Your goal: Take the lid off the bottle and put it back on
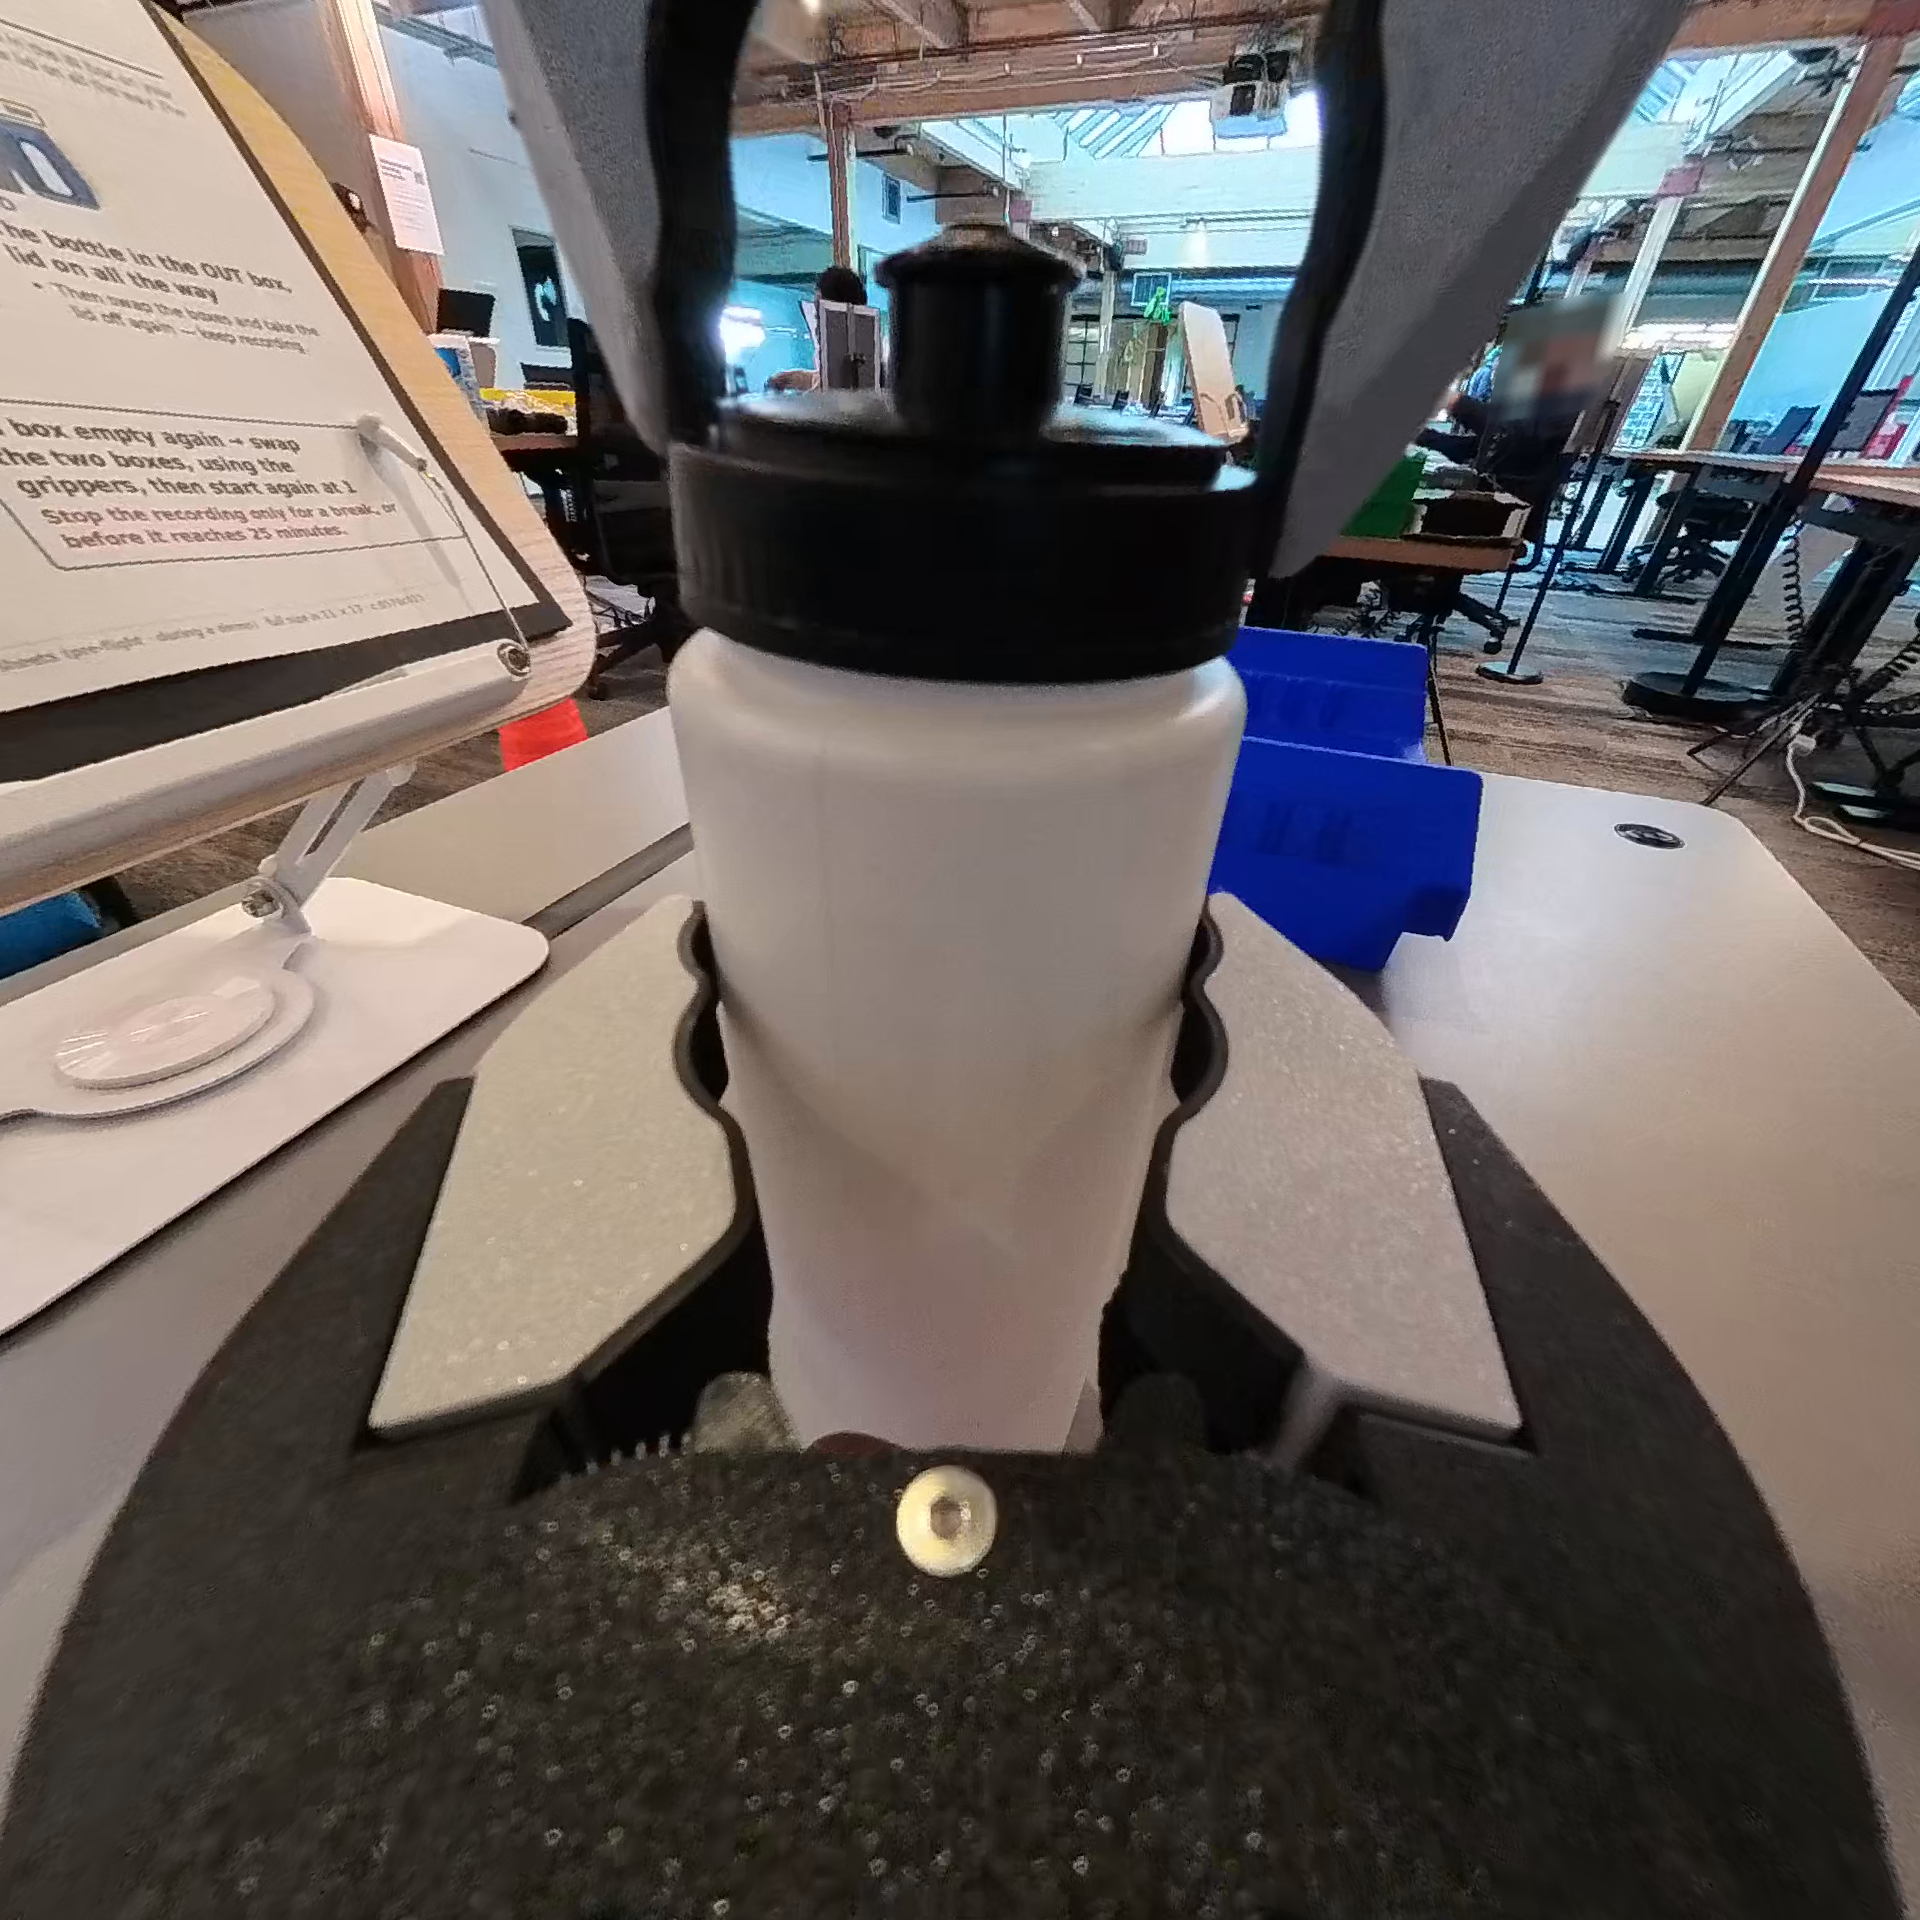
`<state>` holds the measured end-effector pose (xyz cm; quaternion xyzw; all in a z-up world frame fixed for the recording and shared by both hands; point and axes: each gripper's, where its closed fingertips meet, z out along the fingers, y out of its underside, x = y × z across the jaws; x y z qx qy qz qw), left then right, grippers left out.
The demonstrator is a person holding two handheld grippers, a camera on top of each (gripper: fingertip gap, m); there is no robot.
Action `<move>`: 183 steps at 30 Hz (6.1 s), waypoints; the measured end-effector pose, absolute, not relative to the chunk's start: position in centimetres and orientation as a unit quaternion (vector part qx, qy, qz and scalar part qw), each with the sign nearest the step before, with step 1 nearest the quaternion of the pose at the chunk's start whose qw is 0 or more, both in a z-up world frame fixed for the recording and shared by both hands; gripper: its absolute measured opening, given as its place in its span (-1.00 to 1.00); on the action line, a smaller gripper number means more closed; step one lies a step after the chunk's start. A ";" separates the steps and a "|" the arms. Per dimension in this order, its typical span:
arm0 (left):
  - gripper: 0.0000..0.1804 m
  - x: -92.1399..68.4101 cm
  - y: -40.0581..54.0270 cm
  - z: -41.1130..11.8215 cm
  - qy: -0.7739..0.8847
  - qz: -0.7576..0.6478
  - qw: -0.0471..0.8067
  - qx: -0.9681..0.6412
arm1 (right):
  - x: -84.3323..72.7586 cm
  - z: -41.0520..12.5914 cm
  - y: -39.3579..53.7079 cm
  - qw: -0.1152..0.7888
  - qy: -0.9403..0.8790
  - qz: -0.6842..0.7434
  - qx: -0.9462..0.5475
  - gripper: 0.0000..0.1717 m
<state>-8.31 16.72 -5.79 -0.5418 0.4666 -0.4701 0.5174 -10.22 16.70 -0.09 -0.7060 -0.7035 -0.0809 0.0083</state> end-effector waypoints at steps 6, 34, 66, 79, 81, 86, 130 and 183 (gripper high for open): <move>-0.06 -8.1 16.3 -5.8 0.470 -0.482 0.509 -0.536 | -10.0 -0.1 16.7 -0.014 -0.842 -0.123 -0.526 -0.21; -0.06 -8.0 16.5 -5.8 0.452 -0.465 0.529 -0.548 | -9.6 -0.6 17.2 0.114 -0.221 0.072 -0.966 0.11; -0.06 -8.1 16.2 -5.9 0.465 -0.473 0.517 -0.541 | -12.6 1.2 16.2 0.006 -0.823 -0.176 -0.540 -0.05; -0.07 -8.1 16.2 -5.9 0.462 -0.476 0.516 -0.542 | -10.0 0.1 17.3 0.092 -0.256 0.039 -0.962 0.48; -0.07 -8.1 16.2 -5.9 0.462 -0.476 0.516 -0.542 | -9.4 -0.4 17.3 0.087 -0.249 0.025 -0.964 0.41; -0.07 -8.1 16.2 -5.9 0.462 -0.475 0.516 -0.543 | -10.3 -0.7 16.3 0.064 -0.252 0.063 -0.964 -0.17; -0.07 -8.2 16.3 -6.0 0.462 -0.481 0.510 -0.543 | -10.4 -0.7 16.5 0.071 -0.280 0.038 -0.957 -0.15; -0.07 -8.2 16.1 -6.3 0.470 -0.486 0.503 -0.538 | -9.6 0.1 15.9 0.048 -0.676 -0.148 -0.720 -0.16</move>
